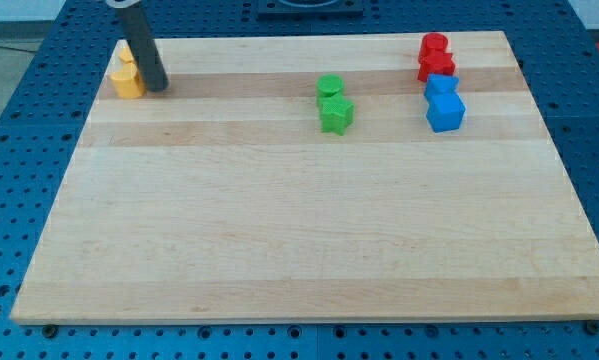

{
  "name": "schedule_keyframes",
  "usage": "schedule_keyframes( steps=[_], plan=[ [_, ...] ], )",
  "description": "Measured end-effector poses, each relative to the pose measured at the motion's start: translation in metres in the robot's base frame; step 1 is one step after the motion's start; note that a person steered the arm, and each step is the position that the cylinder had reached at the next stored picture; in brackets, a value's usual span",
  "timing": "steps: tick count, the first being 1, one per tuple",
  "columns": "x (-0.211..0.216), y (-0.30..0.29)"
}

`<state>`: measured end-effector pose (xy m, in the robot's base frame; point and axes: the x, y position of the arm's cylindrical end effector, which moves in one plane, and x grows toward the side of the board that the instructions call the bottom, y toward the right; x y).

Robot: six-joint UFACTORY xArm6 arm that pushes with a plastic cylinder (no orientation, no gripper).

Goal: Separate the green circle with green star

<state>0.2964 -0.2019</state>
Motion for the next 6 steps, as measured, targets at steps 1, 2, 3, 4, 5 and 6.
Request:
schedule_keyframes(
  steps=[1, 2, 3, 4, 5, 6],
  plan=[
    [-0.005, 0.06],
    [-0.024, 0.13],
    [-0.035, 0.219],
    [-0.008, 0.268],
    [0.038, 0.254],
    [0.037, 0.214]
  ],
)
